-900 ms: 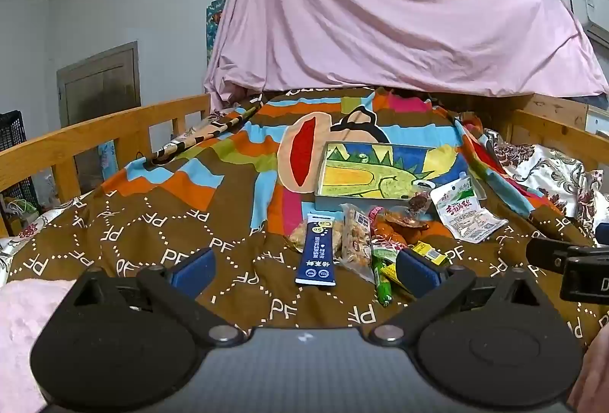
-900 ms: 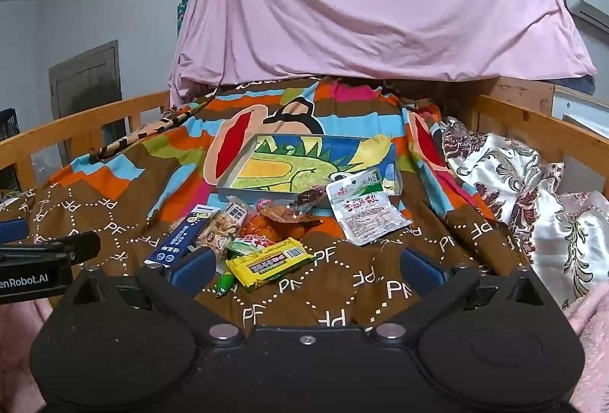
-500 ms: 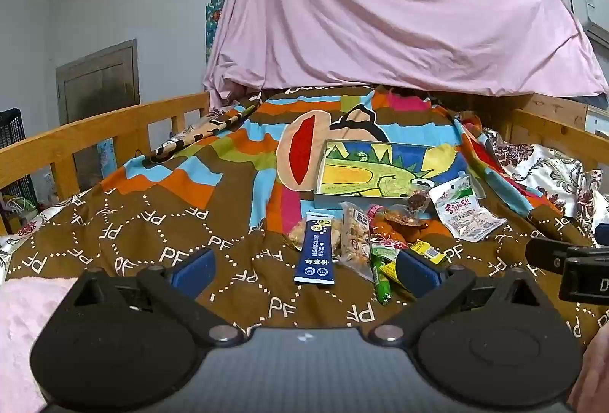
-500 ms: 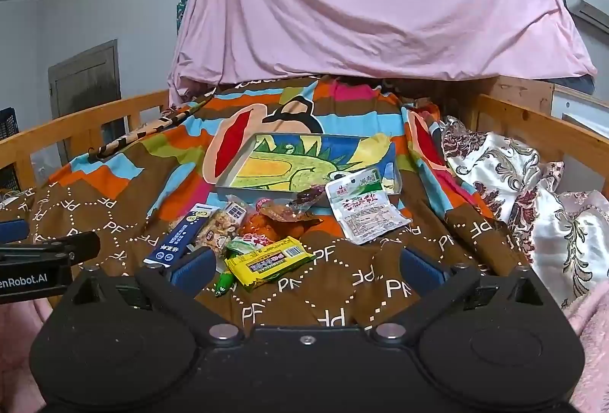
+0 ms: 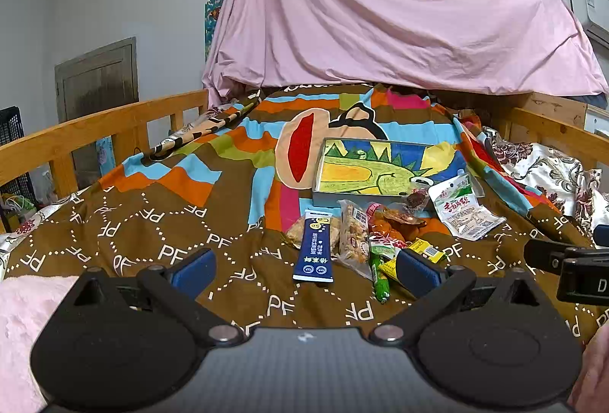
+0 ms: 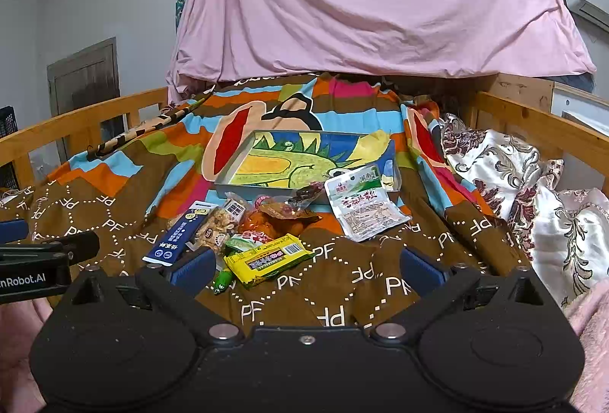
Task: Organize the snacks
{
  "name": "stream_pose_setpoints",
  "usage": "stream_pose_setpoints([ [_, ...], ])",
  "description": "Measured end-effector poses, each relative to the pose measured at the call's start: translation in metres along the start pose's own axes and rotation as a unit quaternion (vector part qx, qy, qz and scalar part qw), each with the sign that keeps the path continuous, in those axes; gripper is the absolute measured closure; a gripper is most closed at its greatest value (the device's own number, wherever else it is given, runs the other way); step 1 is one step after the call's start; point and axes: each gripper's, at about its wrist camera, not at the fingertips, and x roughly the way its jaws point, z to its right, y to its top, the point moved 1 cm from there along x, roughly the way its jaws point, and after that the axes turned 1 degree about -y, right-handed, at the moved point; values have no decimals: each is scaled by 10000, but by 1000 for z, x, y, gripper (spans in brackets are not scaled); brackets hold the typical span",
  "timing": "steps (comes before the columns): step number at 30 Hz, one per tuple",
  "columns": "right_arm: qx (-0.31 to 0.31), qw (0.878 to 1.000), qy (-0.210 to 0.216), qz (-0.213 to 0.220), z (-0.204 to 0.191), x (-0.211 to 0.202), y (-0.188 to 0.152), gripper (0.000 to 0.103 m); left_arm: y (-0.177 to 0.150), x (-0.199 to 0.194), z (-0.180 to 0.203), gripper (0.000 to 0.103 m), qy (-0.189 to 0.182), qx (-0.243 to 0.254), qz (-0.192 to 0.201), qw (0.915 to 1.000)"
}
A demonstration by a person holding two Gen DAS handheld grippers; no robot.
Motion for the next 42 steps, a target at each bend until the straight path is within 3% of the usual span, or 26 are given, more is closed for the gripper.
stream_pose_setpoints([
  [42,10,10000,-11,-62,-1,1,1,0,1,0,1,0,38,-16,-88,10000],
])
